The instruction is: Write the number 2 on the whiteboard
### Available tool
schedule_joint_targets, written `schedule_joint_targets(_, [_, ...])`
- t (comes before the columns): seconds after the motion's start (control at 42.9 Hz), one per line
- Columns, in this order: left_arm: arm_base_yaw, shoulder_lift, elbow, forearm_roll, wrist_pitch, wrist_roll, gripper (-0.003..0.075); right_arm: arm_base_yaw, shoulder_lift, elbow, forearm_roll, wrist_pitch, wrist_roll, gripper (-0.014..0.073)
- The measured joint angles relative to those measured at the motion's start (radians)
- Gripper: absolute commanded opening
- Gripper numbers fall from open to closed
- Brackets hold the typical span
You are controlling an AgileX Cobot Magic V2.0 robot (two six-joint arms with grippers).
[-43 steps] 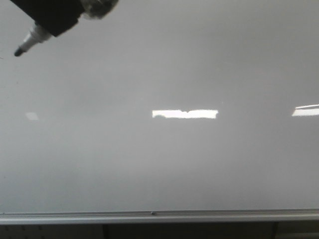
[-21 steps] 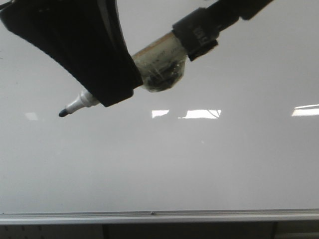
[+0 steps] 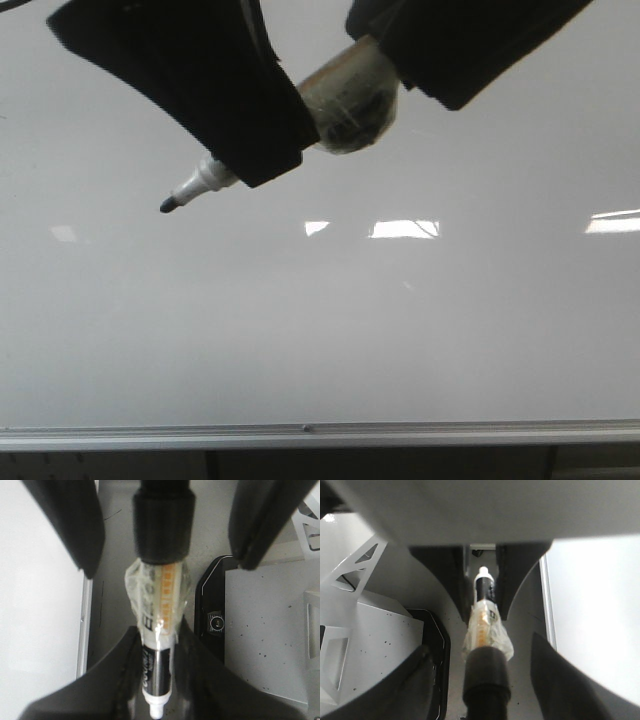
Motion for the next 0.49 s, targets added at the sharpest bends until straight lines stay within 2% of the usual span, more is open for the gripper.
schedule_joint_targets(0.303, [0.000, 0.000, 0.000, 0.000, -0.012, -0.004, 0.0132, 0.000, 0.003, 0.000, -0.004, -0.013, 0.000, 0.0265])
schedule_joint_targets(0.49, [0.000, 0.000, 0.000, -0.002, -0.012, -0.004, 0.0132, 0.000, 0.003, 0.000, -0.022, -0.015, 0.000, 0.0080])
